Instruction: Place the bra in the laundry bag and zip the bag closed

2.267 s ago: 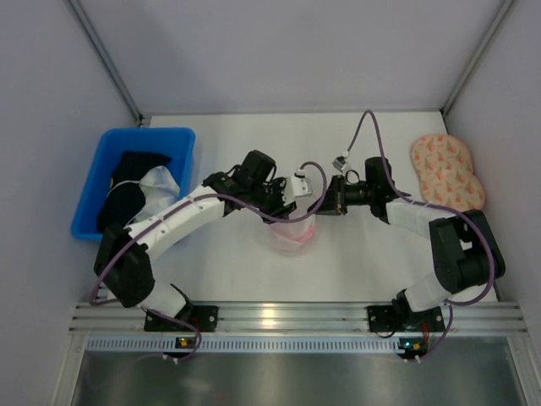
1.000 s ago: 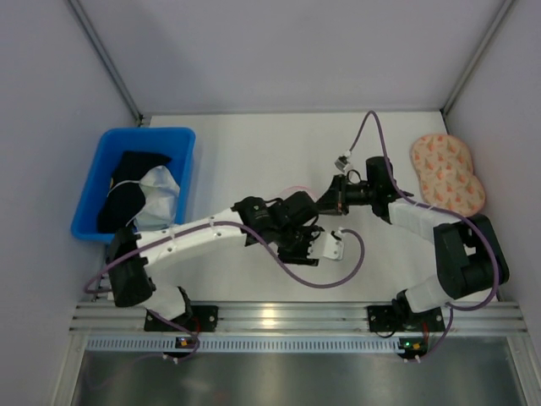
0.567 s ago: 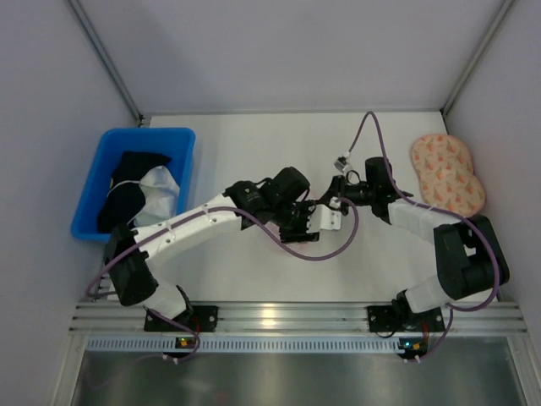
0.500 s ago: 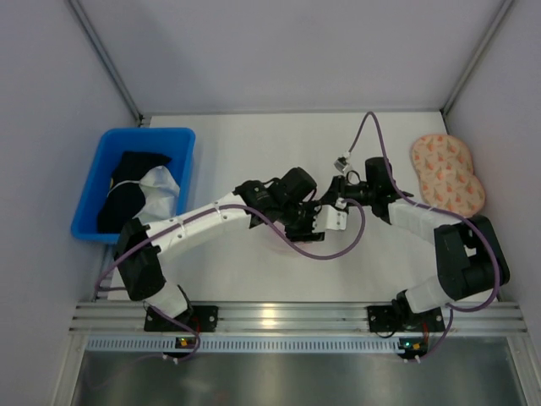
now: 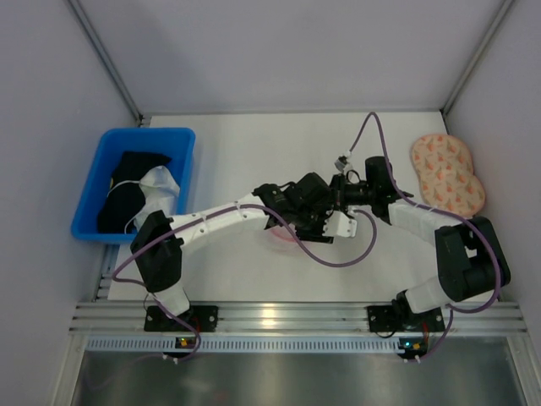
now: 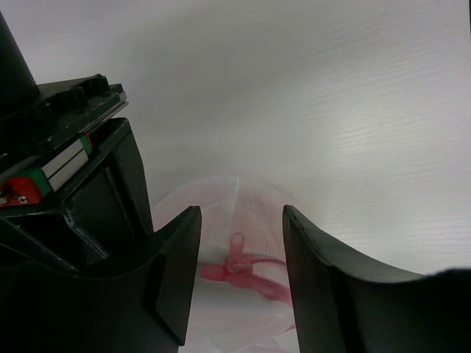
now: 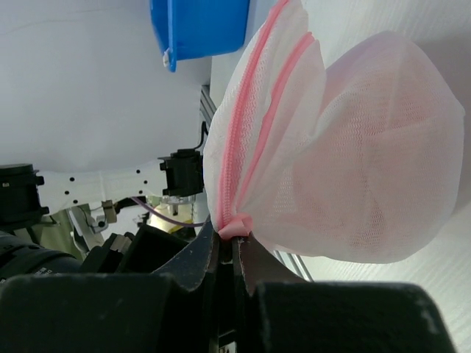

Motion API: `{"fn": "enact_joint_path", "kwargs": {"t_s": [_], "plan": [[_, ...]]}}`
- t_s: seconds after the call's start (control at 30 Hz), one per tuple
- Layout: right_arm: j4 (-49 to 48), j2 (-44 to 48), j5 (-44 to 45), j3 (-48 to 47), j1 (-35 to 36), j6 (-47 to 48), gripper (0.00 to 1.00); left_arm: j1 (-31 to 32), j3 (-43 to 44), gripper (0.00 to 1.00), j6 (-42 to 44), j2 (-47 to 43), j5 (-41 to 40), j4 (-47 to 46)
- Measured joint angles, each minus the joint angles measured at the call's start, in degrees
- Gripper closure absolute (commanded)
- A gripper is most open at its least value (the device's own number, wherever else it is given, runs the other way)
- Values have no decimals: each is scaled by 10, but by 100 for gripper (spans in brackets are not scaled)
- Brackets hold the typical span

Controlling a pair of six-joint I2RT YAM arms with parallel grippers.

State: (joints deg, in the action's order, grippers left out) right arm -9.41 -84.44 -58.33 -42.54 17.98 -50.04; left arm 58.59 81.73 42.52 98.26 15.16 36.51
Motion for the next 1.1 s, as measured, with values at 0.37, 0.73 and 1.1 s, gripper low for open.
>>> {"fn": "enact_joint_path", "kwargs": {"t_s": [0.37,0.73,1.1], "plan": [[20,0,-2,-15,1,15,100,13,-10,57,-9,-21,3,58],[52,0,0,-38,2,59,100,19,-43,56,-5,-160,46,149],[61,1,5,-38,3,63,100,19,-43,53,57,-150,27,85]]}}
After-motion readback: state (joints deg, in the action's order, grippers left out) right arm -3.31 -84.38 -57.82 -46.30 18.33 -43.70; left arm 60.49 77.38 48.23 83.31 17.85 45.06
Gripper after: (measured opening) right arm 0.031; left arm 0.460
